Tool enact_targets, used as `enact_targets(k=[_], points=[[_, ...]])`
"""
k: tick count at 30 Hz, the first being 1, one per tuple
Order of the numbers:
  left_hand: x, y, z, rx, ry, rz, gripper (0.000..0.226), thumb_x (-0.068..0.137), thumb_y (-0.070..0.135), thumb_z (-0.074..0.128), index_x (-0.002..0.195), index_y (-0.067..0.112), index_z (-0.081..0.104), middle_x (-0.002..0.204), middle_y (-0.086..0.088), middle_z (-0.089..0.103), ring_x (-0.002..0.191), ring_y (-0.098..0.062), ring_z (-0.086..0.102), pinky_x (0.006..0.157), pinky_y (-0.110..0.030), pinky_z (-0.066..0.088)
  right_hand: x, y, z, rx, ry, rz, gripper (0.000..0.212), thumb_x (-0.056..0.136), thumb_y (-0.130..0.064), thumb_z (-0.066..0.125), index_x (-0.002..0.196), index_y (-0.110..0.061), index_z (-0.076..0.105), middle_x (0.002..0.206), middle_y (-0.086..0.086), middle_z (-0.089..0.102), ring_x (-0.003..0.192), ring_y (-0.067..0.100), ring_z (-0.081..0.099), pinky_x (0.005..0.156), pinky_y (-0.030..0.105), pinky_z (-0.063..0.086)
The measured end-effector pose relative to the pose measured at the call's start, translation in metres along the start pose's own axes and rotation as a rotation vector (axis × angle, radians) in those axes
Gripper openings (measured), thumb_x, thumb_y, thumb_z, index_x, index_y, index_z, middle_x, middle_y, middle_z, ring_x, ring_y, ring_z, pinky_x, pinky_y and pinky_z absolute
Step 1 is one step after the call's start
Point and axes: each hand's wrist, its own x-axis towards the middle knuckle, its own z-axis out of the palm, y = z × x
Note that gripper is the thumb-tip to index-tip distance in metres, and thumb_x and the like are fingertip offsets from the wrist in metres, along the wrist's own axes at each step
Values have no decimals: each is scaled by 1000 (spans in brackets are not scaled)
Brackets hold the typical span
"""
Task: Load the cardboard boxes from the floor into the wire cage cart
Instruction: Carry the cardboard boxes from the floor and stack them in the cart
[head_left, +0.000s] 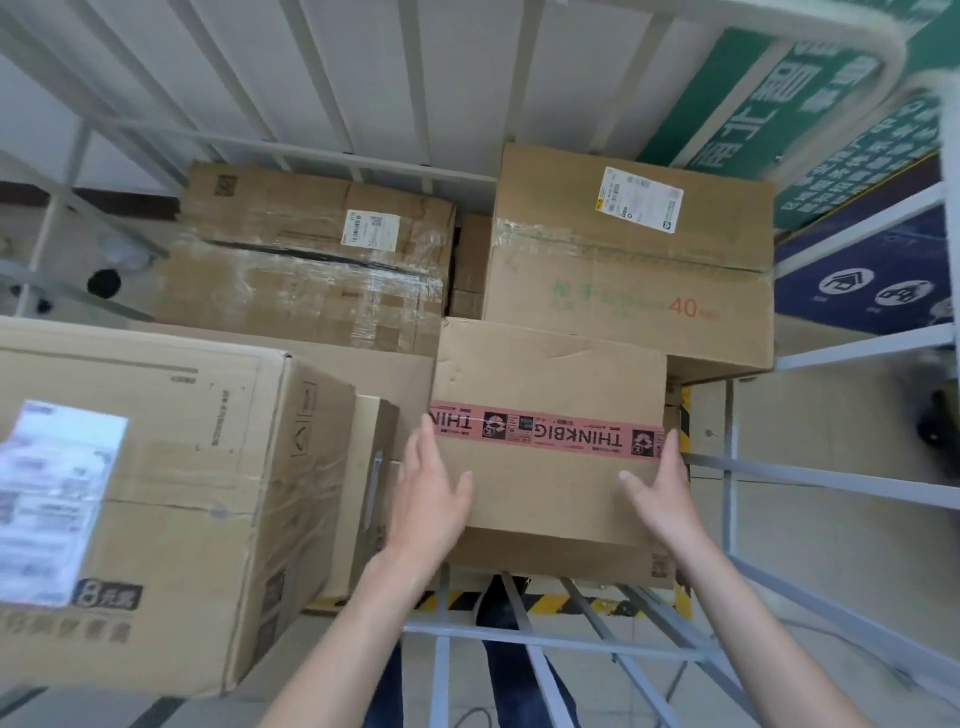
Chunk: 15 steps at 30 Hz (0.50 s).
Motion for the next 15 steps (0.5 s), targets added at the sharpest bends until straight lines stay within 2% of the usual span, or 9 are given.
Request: enact_targets(k=[3, 5, 7, 9, 11, 13, 15], points=[[-51, 8, -33, -80, -3, 109, 80, 99, 35, 54, 159, 32, 2, 166, 15, 10, 146, 3, 9, 121, -28, 14, -51, -46, 14, 20, 15, -131, 86, 99, -36, 58, 160, -34, -2, 168, -8, 3, 154, 17, 8, 123, 48, 14], [-84, 13, -71, -120, 49, 165, 76, 98, 38, 53, 158, 37, 8, 161, 20, 18, 137, 12, 12, 115, -23, 16, -104, -85, 37, 108, -73, -239, 81, 98, -40, 58, 159, -40, 4, 165, -17, 8, 150, 8, 12, 119, 41, 16], [-111, 14, -116, -170, 135, 219, 70, 96, 41, 54, 156, 40, 17, 154, 24, 27, 136, 14, 18, 112, -22, 20, -160, -122, 65, 190, -187, -331, 79, 97, -40, 59, 158, -40, 9, 158, -22, 17, 141, -1, 18, 115, 32, 20], [-130, 6, -166, -210, 220, 246, 63, 95, 44, 53, 152, 41, 27, 152, 25, 34, 138, 10, 28, 111, -21, 26, -211, -154, 96, 235, -304, -371, 82, 94, -44, 61, 158, -40, 9, 150, -27, 18, 135, -6, 18, 112, 26, 21], [-136, -15, -217, -206, 345, 231, 56, 95, 40, 54, 148, 37, 36, 150, 17, 42, 137, 1, 37, 108, -22, 31, -249, -177, 128, 245, -384, -381, 90, 89, -52, 62, 157, -43, 4, 148, -30, 15, 135, -7, 17, 110, 25, 21], [-129, -50, -267, -132, 479, 140, 56, 95, 33, 59, 147, 28, 40, 149, 4, 45, 136, -15, 42, 106, -30, 35, -272, -193, 157, 253, -402, -354, 98, 87, -52, 65, 158, -40, -2, 157, -22, 17, 143, 1, 20, 114, 30, 24], [-117, -92, -310, -37, 498, -16, 70, 92, 38, 64, 152, 23, 33, 156, -6, 37, 143, -25, 34, 113, -47, 33, -281, -205, 182, 280, -397, -285, 104, 89, -46, 68, 159, -35, -8, 164, -11, 20, 146, 12, 26, 117, 35, 27]])
